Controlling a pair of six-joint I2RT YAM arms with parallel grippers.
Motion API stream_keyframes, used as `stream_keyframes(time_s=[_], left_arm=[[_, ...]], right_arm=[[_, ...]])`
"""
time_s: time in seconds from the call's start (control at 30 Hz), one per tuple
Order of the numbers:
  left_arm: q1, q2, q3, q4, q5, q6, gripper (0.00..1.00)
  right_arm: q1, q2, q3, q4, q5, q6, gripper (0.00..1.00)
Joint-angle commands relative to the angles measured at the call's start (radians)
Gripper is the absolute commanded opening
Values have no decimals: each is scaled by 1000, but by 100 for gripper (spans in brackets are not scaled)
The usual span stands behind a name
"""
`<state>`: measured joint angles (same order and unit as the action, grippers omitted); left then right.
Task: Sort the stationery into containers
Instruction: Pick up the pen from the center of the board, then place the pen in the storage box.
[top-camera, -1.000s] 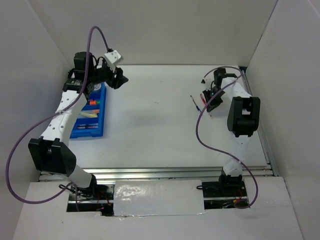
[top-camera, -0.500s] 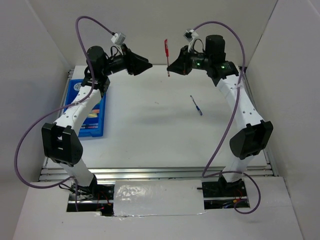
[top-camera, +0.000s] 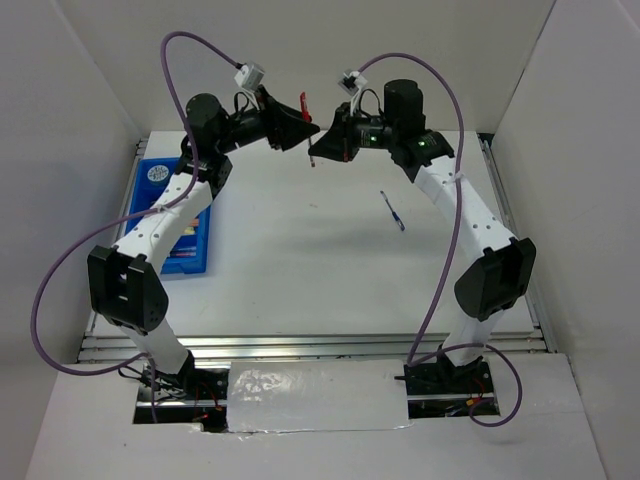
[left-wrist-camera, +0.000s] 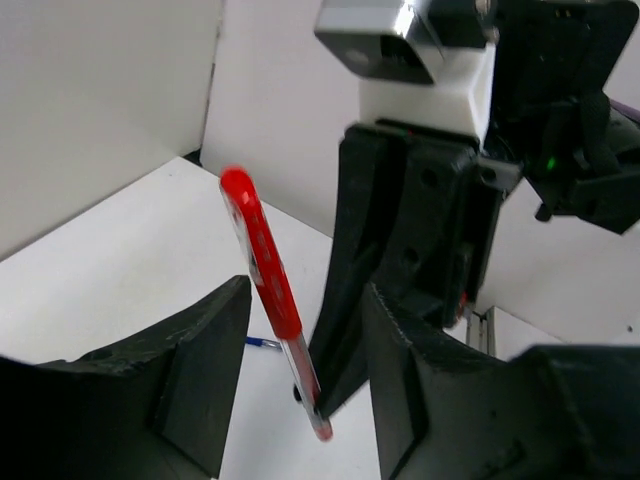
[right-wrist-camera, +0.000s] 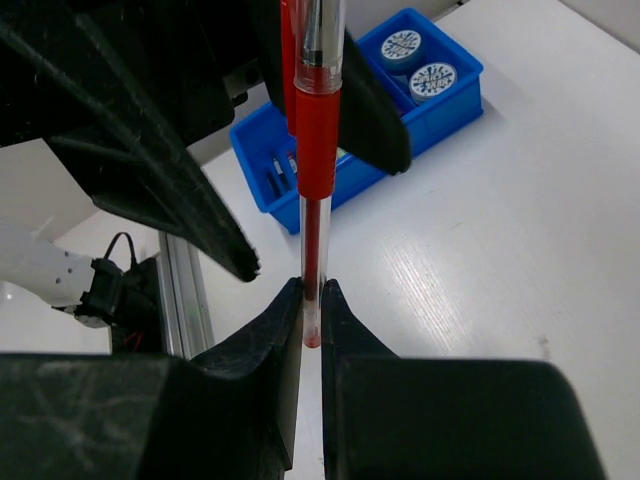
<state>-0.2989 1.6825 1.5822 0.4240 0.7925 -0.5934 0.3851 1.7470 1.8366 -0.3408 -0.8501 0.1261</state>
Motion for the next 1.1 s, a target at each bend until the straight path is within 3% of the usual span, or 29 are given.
stream_keyframes(time_s=[0.0,0.17,0.4,0.47,0.6,0.63,0.67,0.7,0.77,0.83,0.9,0.93,1.03,1.07], left_arm=[[-3,-12,65,8,-81,37,59],[-2,-7,65,33,-85,-3,46],[0,-17,36,45,-81,-32,4],[7,-18,24,68,-63,-46,4],[32,-50,-11,88,-15,-60,39],[40,-56,-30,87,-10,-54,40],[43,-63,-37,78,-7,-45,37],[47,-72,-45,75,7,-36,21],[55,-81,-57,69,17,-28,7],[67,-83,-63,62,16,-28,2],[87,-84,-65,62,10,-37,0],[95,-84,-64,68,13,-43,0],[107,-76,-65,96,34,-66,0],[110,-79,-64,101,37,-69,0]], right_arm=[[14,-57,-7,63,-6,-16,0],[20,-58,-10,63,-3,-17,0],[26,-46,15,56,0,-20,0],[26,-40,24,54,6,-16,0],[15,-26,36,54,16,6,0],[12,-18,44,54,13,16,0],[11,-14,46,54,10,18,0],[6,-12,49,51,13,21,0],[5,-3,61,36,11,17,0],[1,9,81,17,8,14,8],[-2,17,90,-1,2,4,7],[-3,17,90,2,-3,7,0],[-3,14,78,13,-1,12,0],[-5,16,81,10,3,13,6]])
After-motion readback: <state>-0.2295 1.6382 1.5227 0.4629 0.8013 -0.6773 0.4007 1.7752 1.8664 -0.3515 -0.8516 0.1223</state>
